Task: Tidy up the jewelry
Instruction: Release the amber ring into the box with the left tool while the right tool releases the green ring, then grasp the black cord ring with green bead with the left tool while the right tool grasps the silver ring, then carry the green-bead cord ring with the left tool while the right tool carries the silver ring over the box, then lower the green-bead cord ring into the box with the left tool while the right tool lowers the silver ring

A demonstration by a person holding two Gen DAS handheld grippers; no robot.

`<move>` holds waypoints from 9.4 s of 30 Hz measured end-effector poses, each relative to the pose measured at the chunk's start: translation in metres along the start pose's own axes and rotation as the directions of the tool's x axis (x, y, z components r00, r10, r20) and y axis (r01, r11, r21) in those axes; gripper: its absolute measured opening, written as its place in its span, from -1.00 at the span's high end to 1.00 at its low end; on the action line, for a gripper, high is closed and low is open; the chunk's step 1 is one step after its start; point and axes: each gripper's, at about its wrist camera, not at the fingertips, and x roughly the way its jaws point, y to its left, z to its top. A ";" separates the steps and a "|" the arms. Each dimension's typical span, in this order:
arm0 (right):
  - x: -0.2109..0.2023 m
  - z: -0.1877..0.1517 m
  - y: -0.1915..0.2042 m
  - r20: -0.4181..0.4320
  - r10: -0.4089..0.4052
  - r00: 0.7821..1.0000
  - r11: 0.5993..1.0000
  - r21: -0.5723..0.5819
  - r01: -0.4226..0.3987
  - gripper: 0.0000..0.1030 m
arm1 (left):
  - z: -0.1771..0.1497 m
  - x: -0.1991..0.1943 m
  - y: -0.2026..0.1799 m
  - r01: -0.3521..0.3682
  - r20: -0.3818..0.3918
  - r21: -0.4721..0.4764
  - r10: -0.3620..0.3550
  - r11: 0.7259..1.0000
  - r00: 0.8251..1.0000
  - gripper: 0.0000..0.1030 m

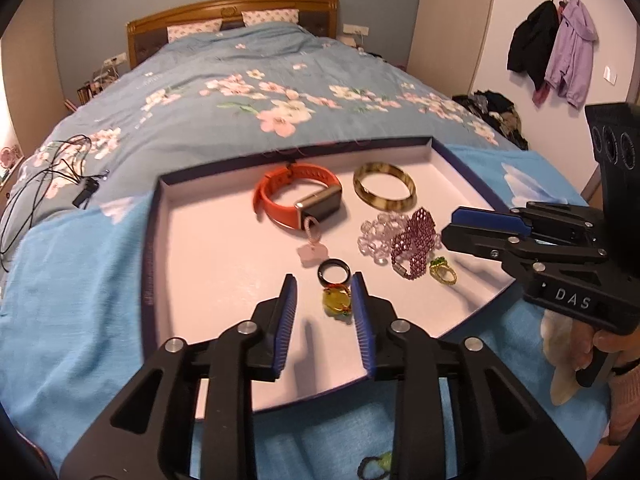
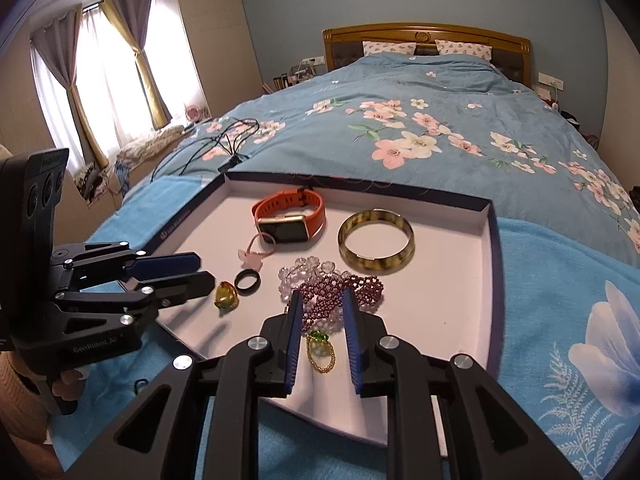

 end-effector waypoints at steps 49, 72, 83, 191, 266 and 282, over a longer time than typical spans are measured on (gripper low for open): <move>-0.055 -0.101 0.064 -0.153 0.053 0.987 0.989 -0.128 -0.073 0.94 | -0.094 -0.065 -0.028 0.090 -0.046 0.176 -0.083 0.980 0.996 0.18; -0.063 -0.095 0.051 -0.101 0.087 0.991 0.993 -0.068 -0.094 0.94 | -0.095 -0.053 -0.032 0.097 -0.093 0.155 -0.083 0.983 0.992 0.58; -0.069 -0.091 0.046 -0.060 0.095 0.994 0.994 -0.046 -0.098 0.94 | -0.096 -0.063 -0.031 0.100 -0.067 0.119 -0.092 0.988 0.993 0.58; -0.032 0.004 -0.004 0.081 0.059 0.995 0.998 0.032 -0.062 0.94 | -0.002 -0.040 -0.013 0.011 0.087 0.052 -0.016 0.999 0.996 0.58; 0.000 0.009 -0.014 0.002 0.043 0.999 0.997 0.058 -0.043 0.94 | 0.000 -0.012 0.003 -0.025 0.040 0.028 0.024 0.999 0.999 0.58; 0.006 0.009 -0.013 -0.012 0.043 0.999 0.998 0.055 -0.042 0.94 | 0.000 -0.006 0.004 -0.023 0.027 0.030 0.023 0.999 0.999 0.58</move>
